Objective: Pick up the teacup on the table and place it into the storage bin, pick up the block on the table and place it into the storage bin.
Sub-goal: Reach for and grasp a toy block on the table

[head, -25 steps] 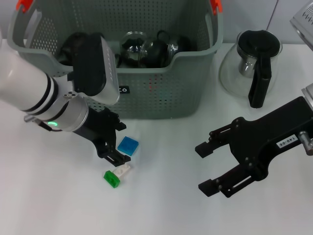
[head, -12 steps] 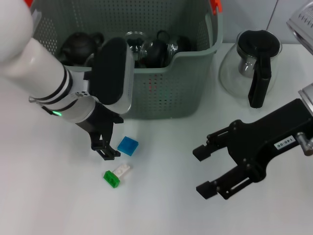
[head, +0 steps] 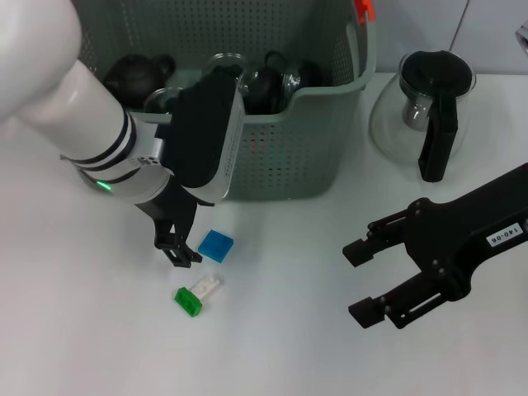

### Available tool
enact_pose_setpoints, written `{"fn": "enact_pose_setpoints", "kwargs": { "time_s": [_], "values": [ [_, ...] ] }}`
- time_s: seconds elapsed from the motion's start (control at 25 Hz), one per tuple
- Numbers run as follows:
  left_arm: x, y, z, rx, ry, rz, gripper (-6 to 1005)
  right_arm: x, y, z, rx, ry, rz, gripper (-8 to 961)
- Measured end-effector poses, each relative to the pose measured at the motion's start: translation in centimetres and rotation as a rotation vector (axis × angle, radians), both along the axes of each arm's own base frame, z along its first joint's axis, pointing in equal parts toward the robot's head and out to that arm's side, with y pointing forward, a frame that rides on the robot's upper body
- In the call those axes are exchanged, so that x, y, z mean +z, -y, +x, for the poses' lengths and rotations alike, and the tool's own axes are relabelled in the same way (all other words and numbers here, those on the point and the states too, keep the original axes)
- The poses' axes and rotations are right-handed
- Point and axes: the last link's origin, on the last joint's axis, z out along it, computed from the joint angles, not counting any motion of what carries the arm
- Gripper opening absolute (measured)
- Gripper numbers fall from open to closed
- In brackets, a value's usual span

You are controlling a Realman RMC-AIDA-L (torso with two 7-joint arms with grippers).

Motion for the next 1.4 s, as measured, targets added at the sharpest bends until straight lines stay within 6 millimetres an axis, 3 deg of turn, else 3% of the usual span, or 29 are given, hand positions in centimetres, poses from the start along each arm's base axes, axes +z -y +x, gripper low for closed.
{"fn": "enact_pose_setpoints", "kwargs": {
  "time_s": [0.6, 1.4],
  "values": [
    [-2.7, 0.0, 0.7, -0.087, -0.073, -0.072, 828, -0.1, -0.2, -0.1, -0.003, -0.006, 0.011, 883],
    [-3.3, -0.5, 0.7, -0.112, -0.115, -0.09, 791, -0.3, -0.3, 0.0, -0.014, -0.01, 0.023, 883]
  ]
}}
